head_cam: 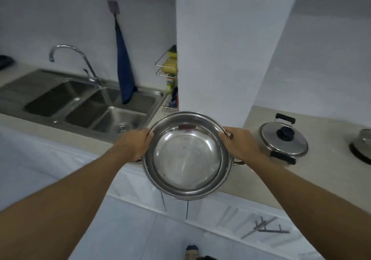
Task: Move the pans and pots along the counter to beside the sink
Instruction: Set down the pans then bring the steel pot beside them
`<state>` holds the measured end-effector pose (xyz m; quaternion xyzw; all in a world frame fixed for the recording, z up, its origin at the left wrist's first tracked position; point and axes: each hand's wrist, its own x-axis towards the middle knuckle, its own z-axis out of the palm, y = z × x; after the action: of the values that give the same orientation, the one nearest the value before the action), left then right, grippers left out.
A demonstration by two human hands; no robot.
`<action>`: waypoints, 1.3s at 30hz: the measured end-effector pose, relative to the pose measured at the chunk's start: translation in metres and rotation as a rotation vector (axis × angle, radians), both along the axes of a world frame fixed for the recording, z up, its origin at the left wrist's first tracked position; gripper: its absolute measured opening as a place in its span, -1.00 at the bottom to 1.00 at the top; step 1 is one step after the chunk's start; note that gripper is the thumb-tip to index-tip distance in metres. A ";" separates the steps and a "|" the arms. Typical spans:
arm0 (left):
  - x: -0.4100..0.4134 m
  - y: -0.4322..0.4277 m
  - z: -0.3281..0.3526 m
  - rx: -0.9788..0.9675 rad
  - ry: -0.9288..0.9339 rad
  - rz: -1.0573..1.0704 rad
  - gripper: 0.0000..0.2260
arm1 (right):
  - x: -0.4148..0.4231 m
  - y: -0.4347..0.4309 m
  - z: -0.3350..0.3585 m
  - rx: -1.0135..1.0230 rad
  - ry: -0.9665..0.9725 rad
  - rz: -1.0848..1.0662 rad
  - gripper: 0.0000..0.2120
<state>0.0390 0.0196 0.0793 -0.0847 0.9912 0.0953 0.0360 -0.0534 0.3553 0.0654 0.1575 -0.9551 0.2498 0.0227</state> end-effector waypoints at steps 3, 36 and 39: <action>0.022 -0.045 -0.006 0.036 -0.028 0.114 -0.56 | -0.008 -0.052 -0.003 -0.060 -0.052 0.086 -0.74; 0.205 -0.468 -0.018 0.072 -0.141 0.895 -0.61 | 0.017 -0.629 -0.028 0.003 -0.175 0.583 -0.61; 0.211 -0.506 -0.015 0.076 -0.140 0.906 -0.58 | 0.021 -0.670 -0.028 -0.010 -0.166 0.609 -0.60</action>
<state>0.2503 -0.4867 0.0641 -0.5143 0.8452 0.1319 0.0608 -0.0324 -0.3150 0.0372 0.4154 -0.8613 0.2619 -0.1305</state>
